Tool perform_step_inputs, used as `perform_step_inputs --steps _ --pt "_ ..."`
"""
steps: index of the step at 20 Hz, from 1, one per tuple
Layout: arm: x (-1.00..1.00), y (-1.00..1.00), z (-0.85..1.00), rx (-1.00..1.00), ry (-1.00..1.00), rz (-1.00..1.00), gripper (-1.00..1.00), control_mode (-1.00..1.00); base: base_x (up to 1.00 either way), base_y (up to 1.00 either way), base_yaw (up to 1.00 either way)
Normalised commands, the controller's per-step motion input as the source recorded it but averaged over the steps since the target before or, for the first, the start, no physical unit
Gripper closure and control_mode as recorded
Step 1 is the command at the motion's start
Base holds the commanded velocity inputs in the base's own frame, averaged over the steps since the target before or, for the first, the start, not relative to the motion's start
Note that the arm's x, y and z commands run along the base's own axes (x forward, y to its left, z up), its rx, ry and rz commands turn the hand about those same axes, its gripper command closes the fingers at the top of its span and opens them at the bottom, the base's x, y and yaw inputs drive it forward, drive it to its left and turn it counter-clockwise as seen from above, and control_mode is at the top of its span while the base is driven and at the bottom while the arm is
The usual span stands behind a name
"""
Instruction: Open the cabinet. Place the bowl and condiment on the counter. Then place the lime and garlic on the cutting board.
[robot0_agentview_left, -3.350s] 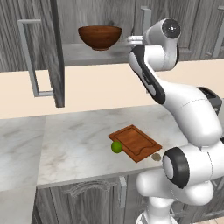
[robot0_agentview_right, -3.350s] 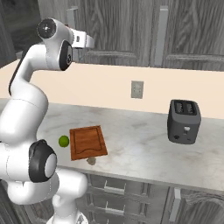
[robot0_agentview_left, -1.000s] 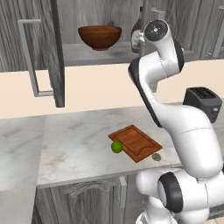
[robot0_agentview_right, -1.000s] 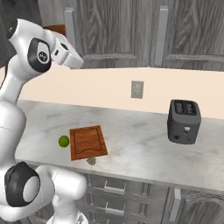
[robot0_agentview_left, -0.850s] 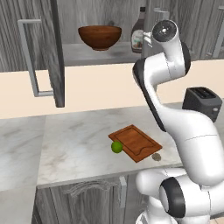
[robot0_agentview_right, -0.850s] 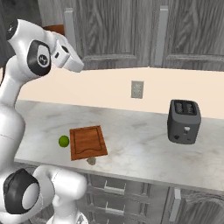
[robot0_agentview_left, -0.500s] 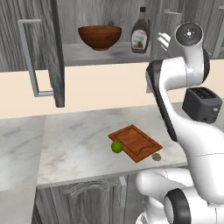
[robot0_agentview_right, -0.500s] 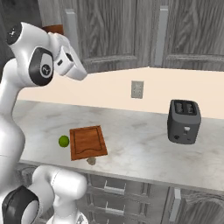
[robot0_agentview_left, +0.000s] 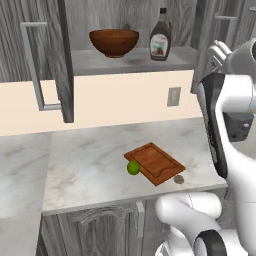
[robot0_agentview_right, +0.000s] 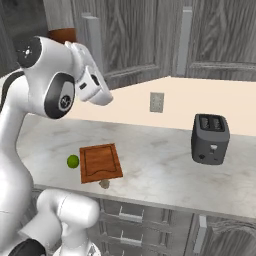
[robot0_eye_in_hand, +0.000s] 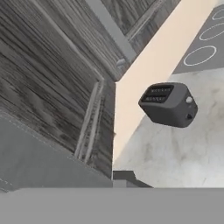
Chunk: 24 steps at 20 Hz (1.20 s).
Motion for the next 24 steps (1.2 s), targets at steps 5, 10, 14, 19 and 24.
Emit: perform_step_inputs --steps 5,10,14,19,24 --pt "-0.57 0.09 -0.12 -0.01 -0.14 0.00 -1.00 -1.00 0.00 0.00 0.00" --pt "-0.93 0.55 0.09 0.00 -0.22 -0.01 -1.00 -1.00 0.00 0.00 0.00" --pt "-0.96 0.57 0.36 0.00 -0.19 -0.01 -1.00 -1.00 0.00 0.00 0.00" --pt "-0.48 0.70 0.41 0.00 -0.21 0.00 -1.00 -1.00 0.00 0.00 0.00" --pt "0.01 0.54 0.14 0.00 -0.21 -0.07 -1.00 -1.00 0.00 0.00 0.00"
